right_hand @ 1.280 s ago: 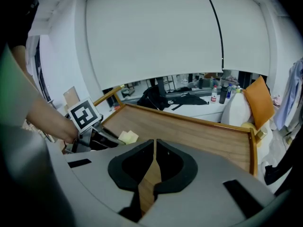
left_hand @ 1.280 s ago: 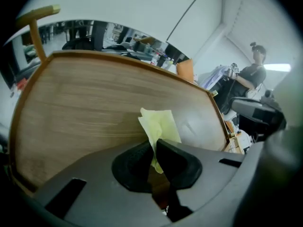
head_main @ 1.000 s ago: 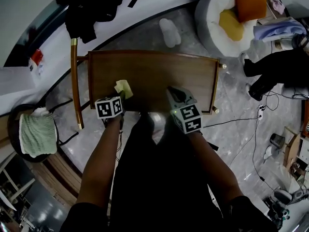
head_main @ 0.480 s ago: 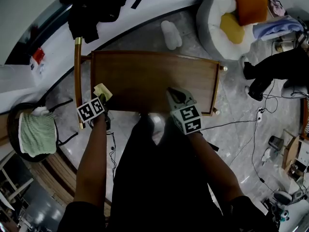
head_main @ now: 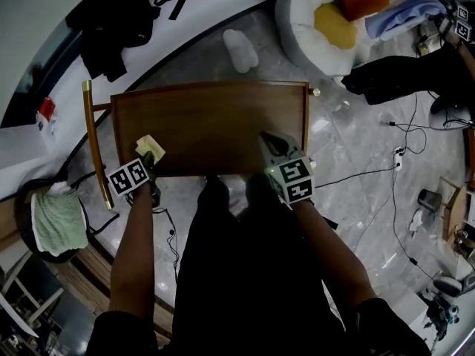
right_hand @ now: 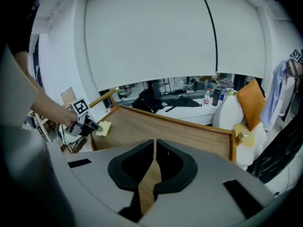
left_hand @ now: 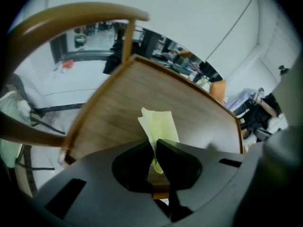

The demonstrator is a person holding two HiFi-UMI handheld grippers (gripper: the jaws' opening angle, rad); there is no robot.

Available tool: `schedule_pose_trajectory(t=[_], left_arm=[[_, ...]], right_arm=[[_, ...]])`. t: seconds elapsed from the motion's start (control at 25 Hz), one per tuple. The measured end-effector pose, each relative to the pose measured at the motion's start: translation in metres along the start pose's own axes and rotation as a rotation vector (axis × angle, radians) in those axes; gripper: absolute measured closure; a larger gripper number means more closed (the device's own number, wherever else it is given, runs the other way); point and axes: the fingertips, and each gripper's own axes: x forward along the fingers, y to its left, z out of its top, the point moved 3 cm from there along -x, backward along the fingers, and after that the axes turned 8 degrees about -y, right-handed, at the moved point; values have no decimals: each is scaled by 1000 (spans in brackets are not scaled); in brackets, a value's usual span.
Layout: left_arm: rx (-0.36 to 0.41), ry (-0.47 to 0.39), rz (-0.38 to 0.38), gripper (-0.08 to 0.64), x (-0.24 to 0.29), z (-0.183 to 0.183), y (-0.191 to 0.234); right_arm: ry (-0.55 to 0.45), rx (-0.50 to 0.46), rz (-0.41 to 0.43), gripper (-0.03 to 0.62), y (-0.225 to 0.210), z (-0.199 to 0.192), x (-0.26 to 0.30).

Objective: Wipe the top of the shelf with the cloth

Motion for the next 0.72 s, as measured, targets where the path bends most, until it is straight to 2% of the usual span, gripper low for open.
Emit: schedule_pose_trajectory(t=[0.12,0.2,0.4,0.52,0.72], left_arm=[[92,63,-153,532,16,-23,-86],[118,96,-249,532,27,-41,-150],[232,205,-450,534,50,-99,-298],[333,269,-504,534,57,-134,-354],[351,316,-532,534,64,-173,-401]], right_arm=[[-6,27,-40,563,-32,-9,-21],[-10,38,-63,563,-55,-13,-34],[-5,64,-116,563,-111,-29,-63],[-3,81,-130,563,-132,-38,-75],[-2,68,-121,563,-151,-47,-89]])
